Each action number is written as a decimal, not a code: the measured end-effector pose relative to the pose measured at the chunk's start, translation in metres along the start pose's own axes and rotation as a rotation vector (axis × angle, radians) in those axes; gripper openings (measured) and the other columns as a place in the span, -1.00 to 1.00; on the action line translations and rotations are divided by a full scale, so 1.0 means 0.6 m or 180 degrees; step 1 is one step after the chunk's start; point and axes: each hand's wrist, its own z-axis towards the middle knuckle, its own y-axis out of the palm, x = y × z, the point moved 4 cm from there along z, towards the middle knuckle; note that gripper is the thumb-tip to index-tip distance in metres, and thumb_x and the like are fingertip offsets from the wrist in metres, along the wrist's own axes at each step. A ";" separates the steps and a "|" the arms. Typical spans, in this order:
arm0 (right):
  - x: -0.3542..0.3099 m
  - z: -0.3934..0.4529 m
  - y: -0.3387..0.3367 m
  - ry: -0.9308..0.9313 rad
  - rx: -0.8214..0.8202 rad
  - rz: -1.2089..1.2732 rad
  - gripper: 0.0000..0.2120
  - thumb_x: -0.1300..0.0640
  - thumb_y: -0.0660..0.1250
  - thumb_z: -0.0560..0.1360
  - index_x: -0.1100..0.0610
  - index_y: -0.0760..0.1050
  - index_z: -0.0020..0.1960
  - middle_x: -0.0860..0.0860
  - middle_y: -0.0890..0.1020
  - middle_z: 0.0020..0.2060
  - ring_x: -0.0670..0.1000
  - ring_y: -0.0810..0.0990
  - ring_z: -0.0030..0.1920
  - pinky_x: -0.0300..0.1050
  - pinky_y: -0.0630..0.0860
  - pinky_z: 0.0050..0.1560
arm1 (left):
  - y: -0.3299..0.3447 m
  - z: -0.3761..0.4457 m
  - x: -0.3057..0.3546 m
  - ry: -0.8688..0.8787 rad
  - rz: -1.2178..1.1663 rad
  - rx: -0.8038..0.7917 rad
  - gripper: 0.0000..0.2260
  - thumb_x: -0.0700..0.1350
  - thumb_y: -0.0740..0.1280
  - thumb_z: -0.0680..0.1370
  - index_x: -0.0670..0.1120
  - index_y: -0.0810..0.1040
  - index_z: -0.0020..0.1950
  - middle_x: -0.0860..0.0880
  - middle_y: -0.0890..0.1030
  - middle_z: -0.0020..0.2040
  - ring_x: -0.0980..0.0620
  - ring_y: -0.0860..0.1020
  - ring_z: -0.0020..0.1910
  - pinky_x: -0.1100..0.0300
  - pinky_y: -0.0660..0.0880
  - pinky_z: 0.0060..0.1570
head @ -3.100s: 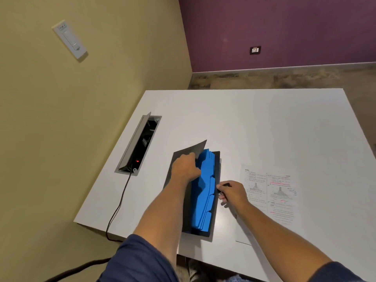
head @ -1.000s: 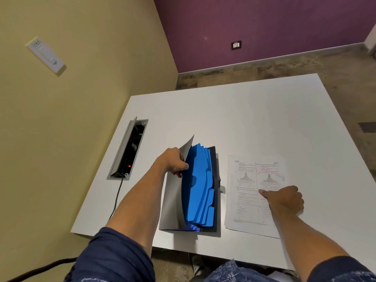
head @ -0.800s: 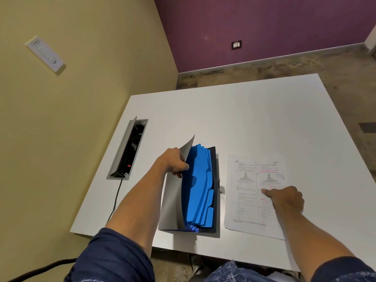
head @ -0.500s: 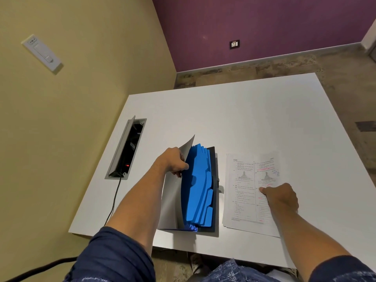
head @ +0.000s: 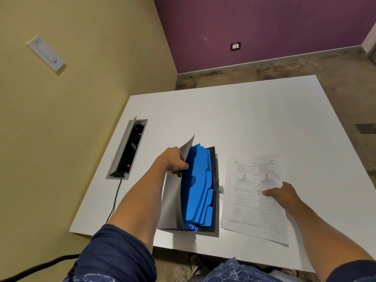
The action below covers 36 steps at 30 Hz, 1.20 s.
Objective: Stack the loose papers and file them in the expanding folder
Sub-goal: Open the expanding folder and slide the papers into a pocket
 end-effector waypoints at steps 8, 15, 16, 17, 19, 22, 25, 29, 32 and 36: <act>-0.027 0.010 0.007 -0.0389 -0.0117 0.0428 -0.47 0.52 0.44 0.44 0.17 0.59 0.35 0.12 0.74 0.04 0.12 0.72 -0.06 0.04 0.61 0.09 | -0.005 -0.004 0.006 0.0001 0.0075 -0.0045 -0.90 -0.18 0.40 0.42 -0.21 0.67 -0.19 -0.04 0.71 -0.45 0.08 0.71 -0.47 0.29 0.60 -0.46; -0.065 0.012 -0.022 -0.0580 -0.0100 0.1218 -0.49 0.39 0.57 0.41 0.12 0.63 0.32 0.11 0.74 0.17 0.17 0.75 0.07 0.14 0.62 0.20 | -0.010 -0.004 0.011 0.0019 0.0090 -0.0058 -0.88 -0.18 0.39 0.39 -0.22 0.67 -0.18 -0.07 0.72 -0.42 0.01 0.74 -0.40 0.20 0.68 -0.35; -0.073 0.007 -0.021 -0.0619 -0.0189 0.1329 -0.52 0.37 0.58 0.39 0.09 0.66 0.26 0.12 0.74 0.18 0.19 0.75 0.10 0.20 0.60 0.23 | -0.011 -0.003 0.012 0.0026 0.0084 -0.0052 -0.87 -0.18 0.39 0.40 -0.23 0.67 -0.17 -0.08 0.73 -0.40 -0.02 0.75 -0.37 0.17 0.70 -0.31; -0.081 0.002 -0.017 -0.0668 -0.0313 0.1441 -0.55 0.34 0.59 0.36 0.07 0.69 0.21 0.13 0.74 0.20 0.20 0.75 0.12 0.23 0.61 0.23 | -0.012 -0.002 0.012 0.0029 0.0075 -0.0050 -0.86 -0.18 0.40 0.41 -0.24 0.68 -0.16 -0.10 0.73 -0.39 -0.04 0.76 -0.33 0.14 0.72 -0.27; -0.100 -0.008 -0.003 -0.0805 -0.0544 0.1604 -0.55 0.30 0.58 0.36 0.06 0.70 0.22 0.15 0.72 0.24 0.21 0.74 0.17 0.20 0.66 0.15 | -0.012 -0.001 0.012 0.0024 0.0052 -0.0055 -0.86 -0.19 0.40 0.42 -0.25 0.68 -0.14 -0.11 0.74 -0.38 -0.06 0.77 -0.31 0.13 0.72 -0.25; -0.124 -0.017 0.028 -0.0975 -0.0682 0.1767 -0.46 0.34 0.56 0.39 0.15 0.62 0.36 0.17 0.69 0.29 0.22 0.71 0.23 0.18 0.66 0.17 | -0.013 -0.001 0.014 0.0018 0.0050 -0.0056 -0.86 -0.19 0.40 0.43 -0.25 0.69 -0.14 -0.11 0.74 -0.38 -0.05 0.77 -0.32 0.17 0.71 -0.29; -0.146 -0.033 0.069 -0.1025 -0.0776 0.1767 -0.41 0.34 0.57 0.38 0.22 0.58 0.39 0.17 0.71 0.26 0.20 0.72 0.21 0.11 0.69 0.12 | -0.014 -0.002 0.015 0.0015 0.0003 -0.0060 -0.82 -0.19 0.37 0.40 -0.28 0.69 -0.12 -0.12 0.74 -0.37 -0.04 0.77 -0.32 0.15 0.72 -0.26; -0.164 -0.054 0.123 -0.1048 -0.0729 0.1519 -0.49 0.37 0.59 0.36 0.14 0.65 0.27 0.05 0.78 0.13 0.06 0.78 0.08 -0.10 0.71 -0.05 | -0.015 -0.002 0.015 0.0017 -0.0083 -0.0060 -0.77 -0.20 0.35 0.37 -0.30 0.69 -0.08 -0.13 0.75 -0.34 -0.04 0.77 -0.32 0.17 0.71 -0.27; -0.166 -0.064 0.153 -0.1078 -0.0633 0.1135 -0.55 0.41 0.58 0.42 0.01 0.66 0.18 -0.10 0.80 0.01 -0.09 0.79 -0.03 -0.23 0.69 -0.14 | -0.015 0.000 0.015 0.0050 -0.0068 -0.0012 -0.78 -0.22 0.36 0.38 -0.32 0.67 -0.08 -0.11 0.74 -0.37 -0.03 0.75 -0.37 0.21 0.67 -0.37; -0.168 -0.077 0.176 -0.1200 -0.0630 0.0530 -0.54 0.40 0.57 0.45 -0.05 0.61 0.18 -0.14 0.76 0.02 -0.13 0.75 -0.02 -0.22 0.68 -0.03 | -0.015 0.002 0.016 0.0082 -0.0015 0.0152 -0.86 -0.24 0.34 0.38 -0.27 0.66 -0.20 -0.10 0.72 -0.42 -0.07 0.76 -0.35 0.11 0.72 -0.30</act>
